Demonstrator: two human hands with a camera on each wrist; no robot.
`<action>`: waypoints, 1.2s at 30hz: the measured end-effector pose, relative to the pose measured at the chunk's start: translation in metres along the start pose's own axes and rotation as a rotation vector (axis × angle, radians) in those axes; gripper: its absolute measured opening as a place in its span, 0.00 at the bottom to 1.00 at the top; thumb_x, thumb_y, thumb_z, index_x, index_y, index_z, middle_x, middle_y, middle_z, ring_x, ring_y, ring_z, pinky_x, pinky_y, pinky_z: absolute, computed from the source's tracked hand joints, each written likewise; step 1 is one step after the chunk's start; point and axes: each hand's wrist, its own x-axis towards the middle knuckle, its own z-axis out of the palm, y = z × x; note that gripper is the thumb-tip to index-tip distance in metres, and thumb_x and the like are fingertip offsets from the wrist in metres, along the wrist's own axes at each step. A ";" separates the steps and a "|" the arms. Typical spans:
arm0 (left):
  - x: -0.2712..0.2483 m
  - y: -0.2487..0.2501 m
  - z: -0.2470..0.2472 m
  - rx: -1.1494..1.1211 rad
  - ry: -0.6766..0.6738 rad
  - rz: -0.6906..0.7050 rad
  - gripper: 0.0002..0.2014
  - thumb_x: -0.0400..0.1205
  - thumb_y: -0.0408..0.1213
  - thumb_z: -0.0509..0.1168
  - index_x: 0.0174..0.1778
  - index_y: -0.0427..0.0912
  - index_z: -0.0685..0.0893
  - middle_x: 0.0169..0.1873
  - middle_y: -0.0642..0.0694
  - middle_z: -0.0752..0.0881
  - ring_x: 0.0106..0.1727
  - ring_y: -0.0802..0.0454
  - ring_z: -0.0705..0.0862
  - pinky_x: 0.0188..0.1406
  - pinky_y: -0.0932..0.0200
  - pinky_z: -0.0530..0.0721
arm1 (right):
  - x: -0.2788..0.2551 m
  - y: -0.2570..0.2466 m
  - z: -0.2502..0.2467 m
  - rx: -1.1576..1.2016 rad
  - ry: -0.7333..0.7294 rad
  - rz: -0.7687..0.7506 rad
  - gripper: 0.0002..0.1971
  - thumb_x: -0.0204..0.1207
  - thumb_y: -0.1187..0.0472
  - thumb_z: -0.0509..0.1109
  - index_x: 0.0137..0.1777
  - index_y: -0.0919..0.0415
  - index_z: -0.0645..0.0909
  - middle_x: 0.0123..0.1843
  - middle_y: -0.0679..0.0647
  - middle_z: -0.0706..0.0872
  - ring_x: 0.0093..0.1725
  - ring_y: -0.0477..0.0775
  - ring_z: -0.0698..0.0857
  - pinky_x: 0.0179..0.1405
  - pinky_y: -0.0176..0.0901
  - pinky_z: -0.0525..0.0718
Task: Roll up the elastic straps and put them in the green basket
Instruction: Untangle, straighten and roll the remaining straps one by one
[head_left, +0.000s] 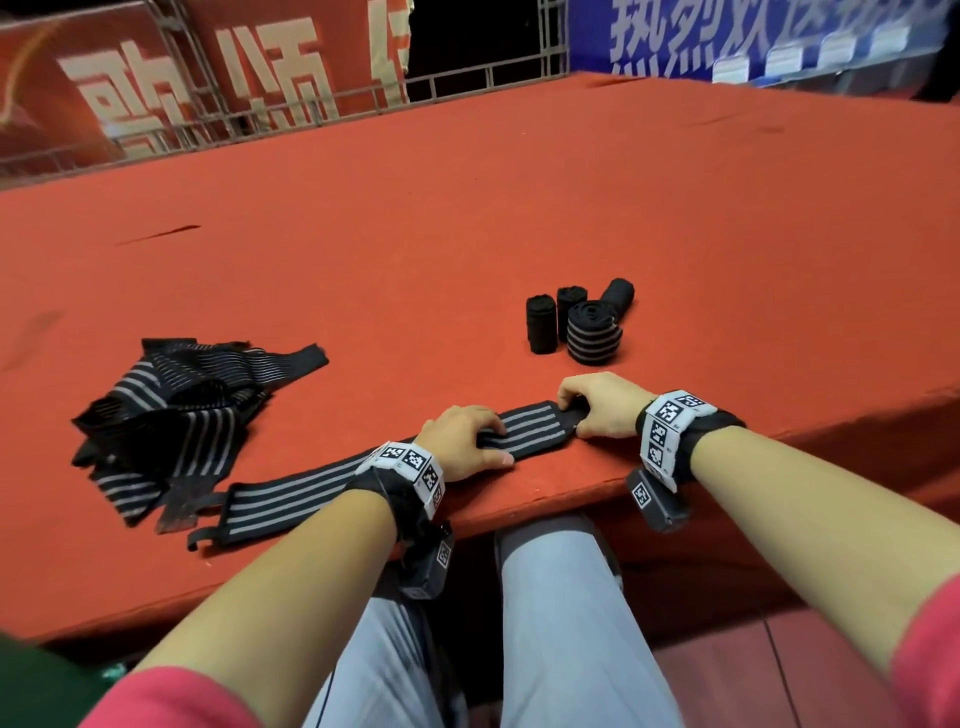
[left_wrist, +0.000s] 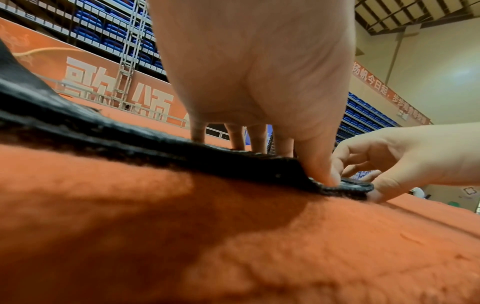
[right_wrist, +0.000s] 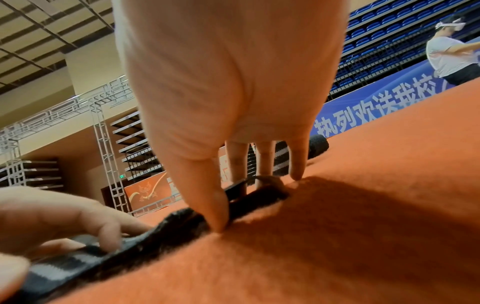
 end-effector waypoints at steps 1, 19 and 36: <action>-0.001 -0.004 0.000 -0.027 -0.005 0.005 0.27 0.71 0.68 0.65 0.63 0.61 0.83 0.71 0.58 0.80 0.72 0.50 0.77 0.70 0.39 0.76 | 0.000 -0.003 0.000 -0.017 -0.017 0.014 0.17 0.68 0.65 0.76 0.54 0.51 0.78 0.52 0.47 0.81 0.53 0.52 0.81 0.53 0.45 0.80; -0.095 -0.124 -0.035 0.069 0.038 -0.335 0.24 0.78 0.55 0.72 0.70 0.63 0.79 0.60 0.52 0.77 0.70 0.47 0.74 0.68 0.40 0.77 | 0.023 -0.094 0.026 -0.185 -0.091 -0.078 0.14 0.74 0.51 0.76 0.57 0.51 0.82 0.61 0.52 0.82 0.61 0.58 0.81 0.63 0.53 0.80; -0.117 -0.135 -0.056 0.123 -0.049 -0.452 0.31 0.70 0.58 0.78 0.67 0.51 0.82 0.61 0.46 0.78 0.66 0.44 0.77 0.68 0.47 0.79 | 0.037 -0.107 0.026 -0.243 -0.165 -0.057 0.38 0.70 0.52 0.81 0.79 0.54 0.71 0.68 0.54 0.74 0.68 0.58 0.77 0.70 0.54 0.77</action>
